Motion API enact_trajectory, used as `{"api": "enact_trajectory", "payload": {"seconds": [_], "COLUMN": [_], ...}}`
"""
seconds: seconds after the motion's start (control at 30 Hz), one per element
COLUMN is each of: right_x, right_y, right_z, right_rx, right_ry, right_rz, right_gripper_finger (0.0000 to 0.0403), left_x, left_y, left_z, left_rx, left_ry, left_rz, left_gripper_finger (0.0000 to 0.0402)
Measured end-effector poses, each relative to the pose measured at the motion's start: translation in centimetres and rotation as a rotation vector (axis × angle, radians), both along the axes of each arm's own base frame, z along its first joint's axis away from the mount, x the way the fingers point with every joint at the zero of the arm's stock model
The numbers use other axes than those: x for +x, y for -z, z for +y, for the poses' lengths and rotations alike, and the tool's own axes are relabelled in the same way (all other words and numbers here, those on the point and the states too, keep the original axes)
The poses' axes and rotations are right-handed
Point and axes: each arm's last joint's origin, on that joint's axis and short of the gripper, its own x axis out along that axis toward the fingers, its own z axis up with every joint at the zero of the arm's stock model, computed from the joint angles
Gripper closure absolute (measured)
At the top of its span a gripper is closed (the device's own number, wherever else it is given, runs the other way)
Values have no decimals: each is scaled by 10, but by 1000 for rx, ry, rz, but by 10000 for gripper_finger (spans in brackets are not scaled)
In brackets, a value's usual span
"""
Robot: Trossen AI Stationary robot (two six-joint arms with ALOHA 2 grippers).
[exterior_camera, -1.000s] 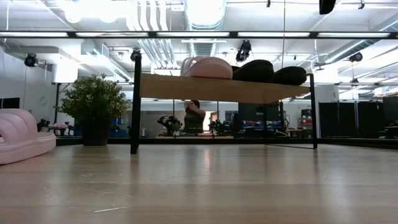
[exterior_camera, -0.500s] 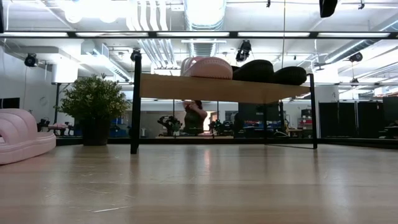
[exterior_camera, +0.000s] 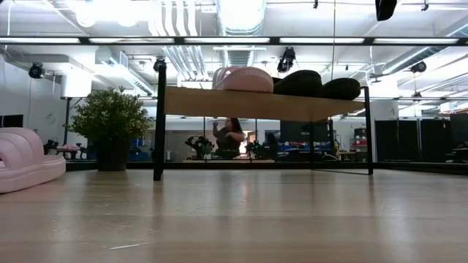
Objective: Pick and place slides into the shelf
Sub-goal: Put the pink slipper on the shelf
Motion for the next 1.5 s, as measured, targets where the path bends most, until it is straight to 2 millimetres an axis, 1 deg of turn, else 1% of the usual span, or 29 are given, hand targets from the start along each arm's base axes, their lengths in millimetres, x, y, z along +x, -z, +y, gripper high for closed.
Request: {"api": "enact_trajectory", "payload": {"seconds": [0.13, 0.23, 0.3, 0.47, 0.67, 0.87, 1.17, 1.33, 1.5], "right_x": [0, 0, 0, 0, 0, 0, -1, -1, -1], "right_y": [0, 0, 0, 0, 0, 0, 0, 0, 0], "right_z": [0, 0, 0, 0, 0, 0, 0, 0, 0], "right_rx": [5, 20, 29, 25, 23, 23, 24, 24, 24], "right_ry": [-1, -1, -2, -1, -1, -1, -1, -1, -1], "right_rz": [-2, -8, -11, -10, -11, -11, -12, -12, -12], "right_gripper_finger": [394, 394, 394, 394, 394, 394, 394, 394, 394], "left_x": [6, 6, 6, 4, 3, 5, -4, -8, -10], "left_y": [24, 42, 52, 68, 83, 94, 109, 117, 122], "left_z": [-13, -20, -25, -34, -41, -43, -31, -26, -23], "left_rx": [67, 141, 158, 219, 271, 318, 399, 414, 418], "left_ry": [34, 41, 51, 41, 25, 39, 50, 8, 4], "left_rz": [81, 180, 191, 208, 205, 204, 245, 232, 237], "left_gripper_finger": [155, 155, 155, 155, 155, 155, 155, 155, 156]}}
